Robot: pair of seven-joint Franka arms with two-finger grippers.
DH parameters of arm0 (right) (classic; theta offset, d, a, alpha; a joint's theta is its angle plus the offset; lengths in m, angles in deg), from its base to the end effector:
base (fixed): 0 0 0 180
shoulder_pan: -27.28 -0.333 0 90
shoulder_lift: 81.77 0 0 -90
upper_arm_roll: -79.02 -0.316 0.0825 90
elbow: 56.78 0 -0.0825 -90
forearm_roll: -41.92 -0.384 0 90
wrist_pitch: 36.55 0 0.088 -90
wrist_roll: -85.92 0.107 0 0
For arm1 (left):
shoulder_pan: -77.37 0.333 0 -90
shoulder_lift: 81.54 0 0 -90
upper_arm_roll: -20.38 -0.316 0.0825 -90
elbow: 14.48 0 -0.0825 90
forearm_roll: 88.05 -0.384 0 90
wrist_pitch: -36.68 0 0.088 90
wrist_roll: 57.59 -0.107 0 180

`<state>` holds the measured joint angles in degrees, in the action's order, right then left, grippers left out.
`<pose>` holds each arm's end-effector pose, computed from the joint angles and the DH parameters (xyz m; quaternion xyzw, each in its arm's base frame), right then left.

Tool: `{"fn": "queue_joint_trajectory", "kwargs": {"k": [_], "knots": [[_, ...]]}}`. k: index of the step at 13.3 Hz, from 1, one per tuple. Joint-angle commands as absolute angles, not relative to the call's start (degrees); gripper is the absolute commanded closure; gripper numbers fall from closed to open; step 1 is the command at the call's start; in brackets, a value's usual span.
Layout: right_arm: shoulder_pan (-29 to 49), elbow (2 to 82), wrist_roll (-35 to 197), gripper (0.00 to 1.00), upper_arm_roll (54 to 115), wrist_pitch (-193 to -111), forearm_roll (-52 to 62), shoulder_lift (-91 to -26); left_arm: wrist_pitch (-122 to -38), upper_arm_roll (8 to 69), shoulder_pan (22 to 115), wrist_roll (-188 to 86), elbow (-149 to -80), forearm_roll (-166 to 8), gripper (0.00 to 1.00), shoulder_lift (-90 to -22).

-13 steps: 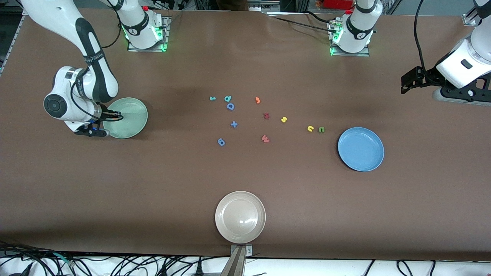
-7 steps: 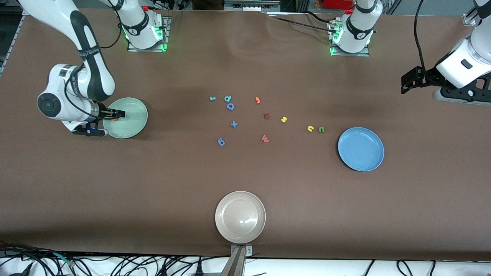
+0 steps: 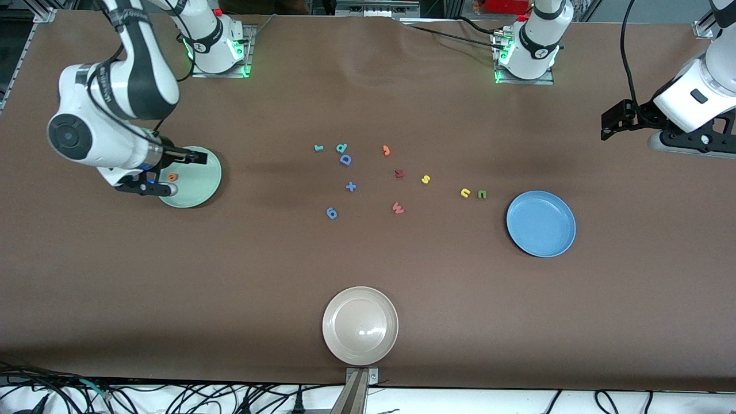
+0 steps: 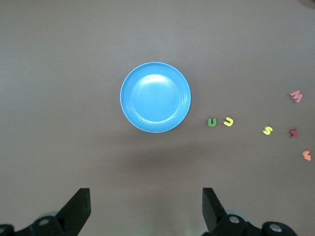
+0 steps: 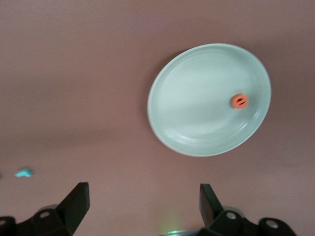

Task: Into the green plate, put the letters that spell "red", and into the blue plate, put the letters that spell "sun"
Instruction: 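Move the right gripper toward the cyan letter r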

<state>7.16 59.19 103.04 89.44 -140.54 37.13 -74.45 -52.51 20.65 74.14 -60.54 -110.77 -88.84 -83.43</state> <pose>0.5270 0.0986 0.3652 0.9823 -0.0817 -0.1680 0.0125 0.5382 -0.0315 0.5898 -0.9973 0.0564 0.0454 0.0072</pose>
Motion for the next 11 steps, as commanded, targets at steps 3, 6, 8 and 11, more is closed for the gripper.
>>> {"fn": "queue_joint_trajectory", "kwargs": {"k": [3,6,8,11], "knots": [[7.33,57.22,125.6,0.01,78.43,-139.47,31.29,-74.83,-51.3,21.17,74.12,-60.13,-110.46,-90.25,0.0,-84.09],[7.33,57.22,139.57,0.01,71.22,-143.15,29.97,-73.43,-51.3,21.26,74.12,-60.13,-110.46,-90.33,0.0,-84.09],[6.81,57.57,146.36,0.01,67.69,-146.31,29.44,-71.07,-51.3,21.34,74.12,-60.05,-110.54,-90.33,0.0,-84.09],[4.09,58.18,151.82,0.02,66.19,-150.7,29.44,-67.28,-51.3,21.26,74.12,-59.96,-110.46,-90.24,0.0,-84.09]]}}
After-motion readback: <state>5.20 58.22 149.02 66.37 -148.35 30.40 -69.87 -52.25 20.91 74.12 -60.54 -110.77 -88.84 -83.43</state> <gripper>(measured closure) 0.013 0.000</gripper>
